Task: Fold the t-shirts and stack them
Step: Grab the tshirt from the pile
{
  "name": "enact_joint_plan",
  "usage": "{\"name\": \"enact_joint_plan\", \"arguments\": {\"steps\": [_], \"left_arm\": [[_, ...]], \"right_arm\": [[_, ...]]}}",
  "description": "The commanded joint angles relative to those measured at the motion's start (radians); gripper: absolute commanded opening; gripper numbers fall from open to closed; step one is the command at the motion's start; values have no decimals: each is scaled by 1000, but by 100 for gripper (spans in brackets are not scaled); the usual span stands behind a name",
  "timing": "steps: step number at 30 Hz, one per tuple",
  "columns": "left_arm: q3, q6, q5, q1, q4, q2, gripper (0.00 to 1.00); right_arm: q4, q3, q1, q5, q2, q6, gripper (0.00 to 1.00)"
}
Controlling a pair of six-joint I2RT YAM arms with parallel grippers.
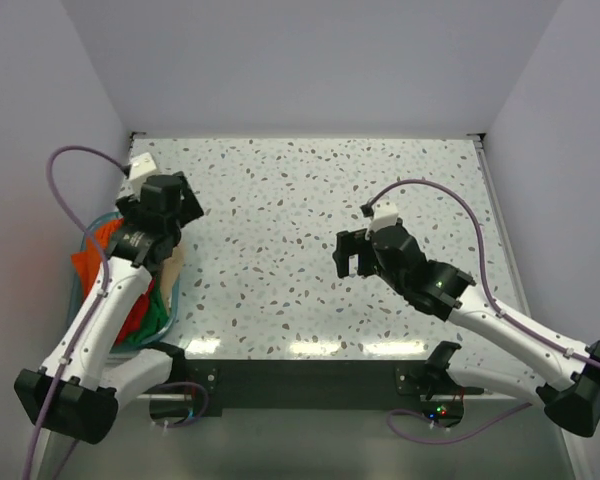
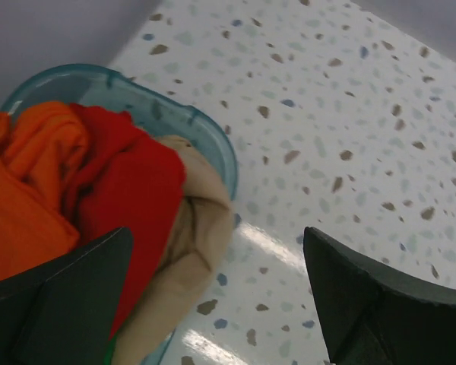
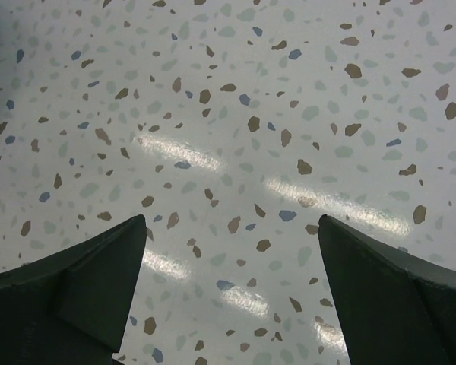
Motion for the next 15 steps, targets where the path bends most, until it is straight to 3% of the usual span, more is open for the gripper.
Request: {"name": "enact_joint_plan", "arguments": {"steps": [1,5,8,15], "left_arm": [[18,-42,-76,171,-127,-52,99],[-13,-34,-81,391,-127,-44,99],[-31,-46,-83,484,-118,-39,97],[-57,-92,-18,603,-77,43,92]], "right_arm": [[23,19,1,-70,16,-7,99],[29,16,1,-100,28,-4,99],[27,13,1,-113,28,-2,99],[27,5,1,-128,25,0,99]]}}
